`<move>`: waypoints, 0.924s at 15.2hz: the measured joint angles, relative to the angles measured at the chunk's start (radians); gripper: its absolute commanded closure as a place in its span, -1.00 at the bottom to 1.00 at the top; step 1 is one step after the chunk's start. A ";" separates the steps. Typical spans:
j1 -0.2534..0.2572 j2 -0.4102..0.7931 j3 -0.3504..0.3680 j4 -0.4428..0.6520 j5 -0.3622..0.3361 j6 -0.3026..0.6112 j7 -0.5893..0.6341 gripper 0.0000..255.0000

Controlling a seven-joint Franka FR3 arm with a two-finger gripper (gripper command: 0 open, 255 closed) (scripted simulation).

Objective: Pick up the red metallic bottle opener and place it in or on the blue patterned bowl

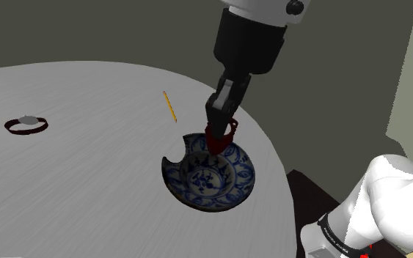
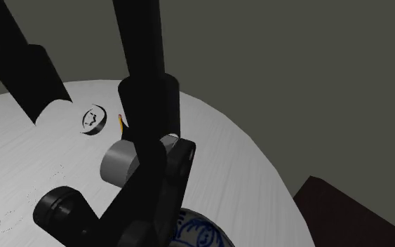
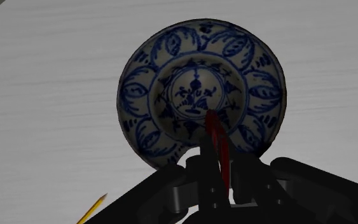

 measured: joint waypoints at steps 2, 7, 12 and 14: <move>0.001 -0.007 0.000 -0.037 0.003 0.031 -0.005 1.00; 0.002 -0.009 0.001 -0.049 0.004 0.041 -0.005 1.00; 0.002 -0.009 0.001 -0.049 0.004 0.041 -0.005 -1.00; 0.002 -0.009 0.001 -0.049 0.004 0.041 -0.005 -1.00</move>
